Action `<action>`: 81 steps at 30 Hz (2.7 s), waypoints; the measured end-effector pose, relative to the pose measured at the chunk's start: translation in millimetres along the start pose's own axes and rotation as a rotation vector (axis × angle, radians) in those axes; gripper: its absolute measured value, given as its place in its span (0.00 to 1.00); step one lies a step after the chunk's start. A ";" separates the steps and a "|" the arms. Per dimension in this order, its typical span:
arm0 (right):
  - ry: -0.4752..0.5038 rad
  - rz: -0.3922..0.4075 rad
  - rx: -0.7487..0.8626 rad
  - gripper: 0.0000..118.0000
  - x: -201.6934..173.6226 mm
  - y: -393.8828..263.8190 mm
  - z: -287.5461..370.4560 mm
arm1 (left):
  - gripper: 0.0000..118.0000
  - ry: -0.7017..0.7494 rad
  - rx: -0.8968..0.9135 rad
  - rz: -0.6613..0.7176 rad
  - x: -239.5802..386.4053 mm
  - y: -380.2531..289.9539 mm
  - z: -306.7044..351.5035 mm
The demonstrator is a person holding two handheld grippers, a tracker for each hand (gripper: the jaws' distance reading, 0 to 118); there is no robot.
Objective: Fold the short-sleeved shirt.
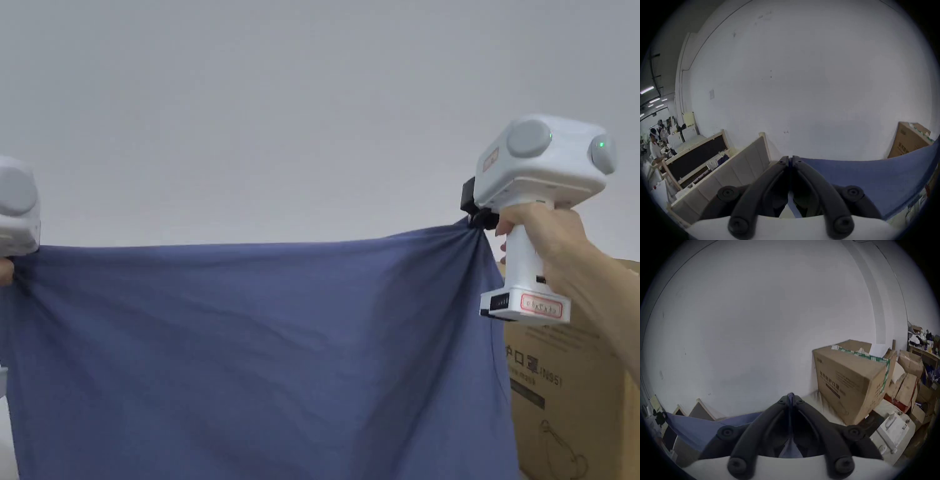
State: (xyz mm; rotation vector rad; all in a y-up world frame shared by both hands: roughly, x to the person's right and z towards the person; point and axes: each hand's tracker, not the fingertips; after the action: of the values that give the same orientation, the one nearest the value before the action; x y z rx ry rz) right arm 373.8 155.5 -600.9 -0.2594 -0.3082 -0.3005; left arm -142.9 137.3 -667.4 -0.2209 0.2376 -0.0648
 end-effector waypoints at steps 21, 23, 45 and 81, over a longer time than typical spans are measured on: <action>-0.081 0.131 -0.356 0.03 31.1 -219.7 -173.8 | 0.02 0.020 -0.221 -0.103 63.1 -259.8 -155.6; -0.114 0.153 -0.466 0.03 42.8 -277.2 -207.4 | 0.02 0.020 -0.344 -0.119 74.2 -323.8 -180.5; -0.068 0.114 -0.671 0.03 117.8 -425.0 -80.6 | 0.02 -0.085 -0.553 -0.149 0.4 -449.5 -47.1; -0.028 0.183 -0.657 0.00 171.8 -549.7 248.9 | 0.00 -0.325 -0.728 -0.035 -146.7 -544.8 259.7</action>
State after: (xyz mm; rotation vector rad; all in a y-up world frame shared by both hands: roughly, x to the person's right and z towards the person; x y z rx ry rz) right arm 286.1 -321.4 -202.6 -0.9345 -0.2026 -0.2094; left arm -243.2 -325.7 -265.7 -0.9519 -0.0783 0.0268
